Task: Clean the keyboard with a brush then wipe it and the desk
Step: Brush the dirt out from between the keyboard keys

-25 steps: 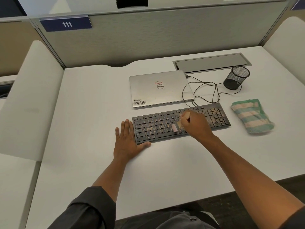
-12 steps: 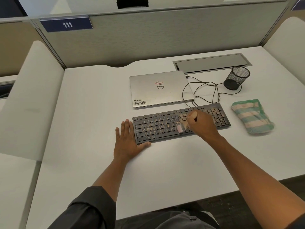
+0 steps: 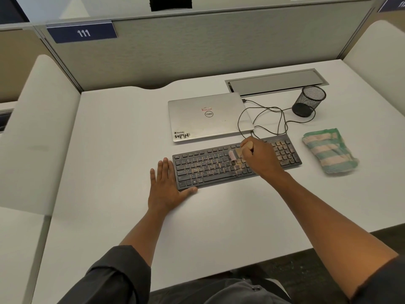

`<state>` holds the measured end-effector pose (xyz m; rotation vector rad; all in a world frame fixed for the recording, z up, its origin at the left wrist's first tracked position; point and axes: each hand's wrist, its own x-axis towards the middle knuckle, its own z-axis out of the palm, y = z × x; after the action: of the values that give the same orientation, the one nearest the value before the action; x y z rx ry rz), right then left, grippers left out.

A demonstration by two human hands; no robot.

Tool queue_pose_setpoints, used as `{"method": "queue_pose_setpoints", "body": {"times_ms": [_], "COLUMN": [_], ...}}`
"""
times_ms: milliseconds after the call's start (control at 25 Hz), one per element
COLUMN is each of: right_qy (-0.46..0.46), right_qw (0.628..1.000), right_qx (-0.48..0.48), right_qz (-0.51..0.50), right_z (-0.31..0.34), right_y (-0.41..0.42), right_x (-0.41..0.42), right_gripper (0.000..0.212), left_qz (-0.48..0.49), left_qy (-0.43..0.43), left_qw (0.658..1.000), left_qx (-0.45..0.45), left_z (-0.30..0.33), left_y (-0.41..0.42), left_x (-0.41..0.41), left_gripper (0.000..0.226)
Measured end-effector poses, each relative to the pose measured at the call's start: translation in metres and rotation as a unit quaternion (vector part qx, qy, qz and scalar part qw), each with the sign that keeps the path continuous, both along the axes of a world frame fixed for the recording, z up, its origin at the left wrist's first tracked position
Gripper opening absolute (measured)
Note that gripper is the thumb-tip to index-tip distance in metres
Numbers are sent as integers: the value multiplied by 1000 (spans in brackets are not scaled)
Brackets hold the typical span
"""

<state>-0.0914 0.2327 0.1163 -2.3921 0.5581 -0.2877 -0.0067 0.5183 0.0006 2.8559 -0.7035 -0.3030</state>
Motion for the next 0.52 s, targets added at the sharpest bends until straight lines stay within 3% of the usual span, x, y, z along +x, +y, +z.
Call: {"method": "queue_pose_setpoints", "body": {"times_ms": [280, 520], "right_qy": [98, 25], "right_qw": [986, 999], "right_qx": [-125, 36], "right_qz": [51, -12], "right_z": [5, 11], "right_y": [-2, 4], "right_x": [-1, 11], "right_gripper": [32, 19], "left_qz": [-1, 1], "left_qy": [-1, -4], "left_qw": [1000, 1000], "left_qx": [3, -1], "left_z": [-1, 0], "left_y": [0, 0], "left_x": [0, 0], "left_gripper": [137, 137]}}
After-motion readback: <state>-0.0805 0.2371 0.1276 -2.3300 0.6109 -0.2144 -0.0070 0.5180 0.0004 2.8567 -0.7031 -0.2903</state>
